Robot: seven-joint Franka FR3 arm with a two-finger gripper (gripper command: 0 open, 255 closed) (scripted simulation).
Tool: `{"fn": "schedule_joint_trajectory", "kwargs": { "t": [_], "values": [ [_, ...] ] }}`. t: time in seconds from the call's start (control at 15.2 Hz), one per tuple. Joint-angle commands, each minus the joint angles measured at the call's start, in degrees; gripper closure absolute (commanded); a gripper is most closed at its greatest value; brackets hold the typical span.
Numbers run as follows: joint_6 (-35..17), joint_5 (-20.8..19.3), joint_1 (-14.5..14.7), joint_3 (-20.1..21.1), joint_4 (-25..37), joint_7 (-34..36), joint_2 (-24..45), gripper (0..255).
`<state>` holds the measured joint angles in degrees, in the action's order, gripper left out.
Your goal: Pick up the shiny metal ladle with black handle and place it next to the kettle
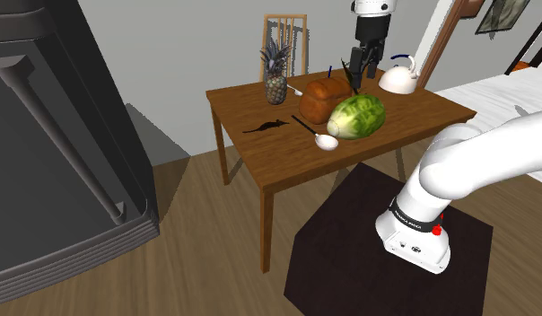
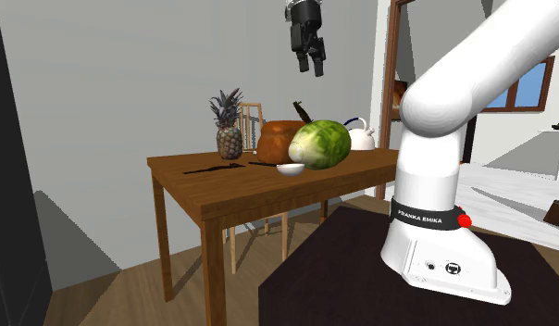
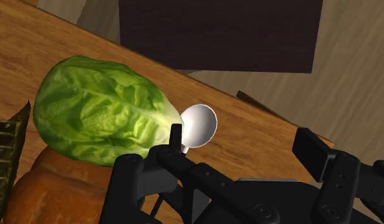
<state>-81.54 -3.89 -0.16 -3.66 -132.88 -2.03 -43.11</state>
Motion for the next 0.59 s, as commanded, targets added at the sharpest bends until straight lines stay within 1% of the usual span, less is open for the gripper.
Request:
{"fn": "schedule_joint_trajectory", "kwargs": {
  "t": [0.0, 0.26, 0.53],
  "values": [
    [0.0, 0.0, 0.0, 0.0, 0.0, 0.0, 0.0, 0],
    [-10.3, 0.4, -1.2, -0.9, -6.0, 2.6, 1.5, 0],
    [-20.9, 0.9, -2.3, -1.8, -10.8, 4.9, 4.7, 0]
  ]
}}
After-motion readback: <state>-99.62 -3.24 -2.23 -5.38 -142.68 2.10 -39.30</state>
